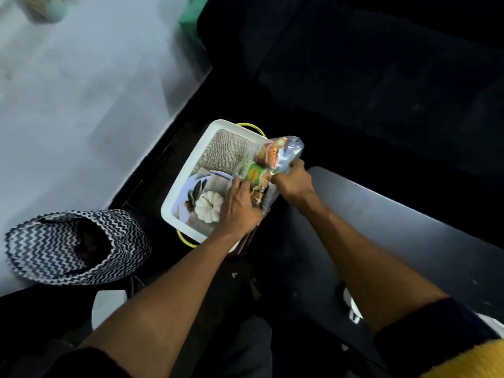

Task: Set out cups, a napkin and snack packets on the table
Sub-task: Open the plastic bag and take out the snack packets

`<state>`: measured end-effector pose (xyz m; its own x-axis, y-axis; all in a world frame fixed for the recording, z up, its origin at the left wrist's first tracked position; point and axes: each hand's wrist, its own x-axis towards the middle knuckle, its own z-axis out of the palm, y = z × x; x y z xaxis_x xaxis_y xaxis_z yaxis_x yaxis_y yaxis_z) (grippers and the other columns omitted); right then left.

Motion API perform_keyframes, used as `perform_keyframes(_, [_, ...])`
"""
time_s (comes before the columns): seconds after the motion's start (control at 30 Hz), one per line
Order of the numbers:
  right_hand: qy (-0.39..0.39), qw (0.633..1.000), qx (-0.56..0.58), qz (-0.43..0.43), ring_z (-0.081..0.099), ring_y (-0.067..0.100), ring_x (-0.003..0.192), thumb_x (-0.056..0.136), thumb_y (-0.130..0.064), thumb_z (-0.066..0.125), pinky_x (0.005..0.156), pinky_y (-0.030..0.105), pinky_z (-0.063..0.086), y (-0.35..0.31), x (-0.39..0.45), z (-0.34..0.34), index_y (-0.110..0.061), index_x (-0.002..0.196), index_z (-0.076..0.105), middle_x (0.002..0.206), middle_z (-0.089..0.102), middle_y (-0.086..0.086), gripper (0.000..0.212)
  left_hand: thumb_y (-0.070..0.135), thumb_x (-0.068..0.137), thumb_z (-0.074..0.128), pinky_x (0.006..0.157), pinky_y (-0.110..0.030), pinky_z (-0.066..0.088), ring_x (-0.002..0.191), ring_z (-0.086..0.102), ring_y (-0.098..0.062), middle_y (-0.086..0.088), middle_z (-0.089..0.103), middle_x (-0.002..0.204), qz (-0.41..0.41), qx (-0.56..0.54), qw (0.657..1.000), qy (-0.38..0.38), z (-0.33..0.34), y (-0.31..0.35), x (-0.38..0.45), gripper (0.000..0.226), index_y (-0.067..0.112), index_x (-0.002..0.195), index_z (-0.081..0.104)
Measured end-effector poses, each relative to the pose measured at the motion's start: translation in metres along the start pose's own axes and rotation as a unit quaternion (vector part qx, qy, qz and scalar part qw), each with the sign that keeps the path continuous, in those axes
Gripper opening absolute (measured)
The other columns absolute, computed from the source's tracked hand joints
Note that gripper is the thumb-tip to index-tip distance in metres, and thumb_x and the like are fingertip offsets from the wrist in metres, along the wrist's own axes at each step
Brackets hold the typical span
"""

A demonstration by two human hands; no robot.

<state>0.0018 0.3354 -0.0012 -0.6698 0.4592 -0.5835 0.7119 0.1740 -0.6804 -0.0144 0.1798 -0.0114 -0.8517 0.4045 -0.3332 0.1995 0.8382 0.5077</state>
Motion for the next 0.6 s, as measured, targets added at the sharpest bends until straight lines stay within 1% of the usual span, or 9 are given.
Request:
perform_keyframes(0.07, [0.018,0.995,0.057,0.079,0.062,0.03,0.101,0.078,-0.027,0.069,0.08,0.045,0.056,0.0,0.009,0.012,-0.005,0.135,0.039,0.118,0.059,0.011,0.068,0.013,0.074,0.066,0.089,-0.047,0.051,0.129,0.046,-0.034,-0.011,0.035,0.148,-0.02,0.016,0.999,-0.033,-0.004,-0.011,0.015,0.064,0.017,0.135,0.045])
perform_keyframes(0.13, [0.012,0.988,0.078,0.135,0.064,0.027,0.091,0.076,-0.026,0.068,0.079,0.048,0.06,0.003,0.014,0.022,-0.005,0.129,0.046,0.116,0.062,0.012,0.061,0.014,0.073,0.067,0.101,-0.047,0.046,0.138,0.036,-0.031,-0.008,0.031,0.151,-0.038,0.014,0.997,-0.073,-0.001,-0.017,0.024,0.075,0.019,0.142,0.039])
perform_keyframes(0.2, [0.004,0.984,0.081,0.157,0.065,0.021,0.077,0.076,-0.025,0.069,0.076,0.049,0.062,0.01,0.016,0.03,-0.009,0.101,0.062,0.104,0.068,0.012,0.031,0.013,0.071,0.067,0.108,-0.045,0.041,0.14,0.03,-0.029,-0.005,0.03,0.151,-0.046,0.0,0.994,-0.102,0.005,-0.021,0.029,0.082,0.02,0.147,0.035])
perform_keyframes(0.23, [0.004,0.983,0.079,0.164,0.065,0.021,0.073,0.076,-0.024,0.07,0.074,0.05,0.062,0.012,0.017,0.034,-0.011,0.086,0.063,0.096,0.069,0.011,0.018,0.013,0.069,0.066,0.109,-0.044,0.039,0.139,0.03,-0.029,-0.005,0.033,0.147,-0.047,-0.003,0.994,-0.102,0.009,-0.022,0.03,0.084,0.02,0.147,0.036])
perform_keyframes(0.3, [0.012,0.983,0.069,0.172,0.069,0.026,0.074,0.075,-0.022,0.072,0.072,0.05,0.062,0.016,0.019,0.039,-0.011,0.075,0.062,0.087,0.069,0.011,0.015,0.013,0.065,0.063,0.11,-0.044,0.036,0.132,0.034,-0.03,-0.005,0.038,0.139,-0.048,-0.013,0.995,-0.083,0.013,-0.023,0.033,0.08,0.018,0.141,0.042])
perform_keyframes(0.37, [0.035,0.986,0.048,0.159,0.07,0.029,0.078,0.077,-0.022,0.07,0.07,0.04,0.061,0.017,0.021,0.042,-0.005,0.083,0.068,0.087,0.07,0.012,0.018,0.013,0.062,0.058,0.106,-0.045,0.04,0.126,0.039,-0.029,-0.003,0.041,0.132,-0.069,-0.042,0.994,-0.071,0.012,-0.024,0.038,0.069,0.02,0.13,0.05])
perform_keyframes(0.43, [0.045,0.99,0.037,0.127,0.069,0.024,0.073,0.079,-0.022,0.067,0.062,0.032,0.054,0.014,0.022,0.042,-0.006,0.082,0.071,0.083,0.072,0.011,0.017,0.013,0.063,0.054,0.097,-0.045,0.048,0.118,0.049,-0.028,-0.001,0.048,0.125,-0.111,-0.119,0.985,-0.059,0.006,-0.024,0.046,0.056,0.02,0.118,0.058])
perform_keyframes(0.5, [0.035,0.993,0.062,0.097,0.071,0.022,0.068,0.077,-0.017,0.07,0.061,0.039,0.059,0.009,0.02,0.042,-0.004,0.078,0.072,0.08,0.074,0.014,0.014,0.011,0.069,0.052,0.079,-0.039,0.055,0.101,0.062,-0.028,-0.001,0.059,0.112,-0.168,-0.225,0.96,-0.02,0.0,-0.026,0.053,0.041,0.019,0.107,0.065])
perform_keyframes(0.6, [-0.008,0.987,0.145,0.065,0.068,0.024,0.063,0.073,-0.005,0.073,0.062,0.045,0.06,-0.004,0.015,0.038,-0.002,0.075,0.071,0.075,0.074,0.016,0.004,0.006,0.082,0.062,0.061,-0.023,0.048,0.085,0.064,-0.021,0.0,0.068,0.093,-0.228,-0.286,0.93,0.044,-0.005,-0.026,0.061,0.023,0.013,0.103,0.069])
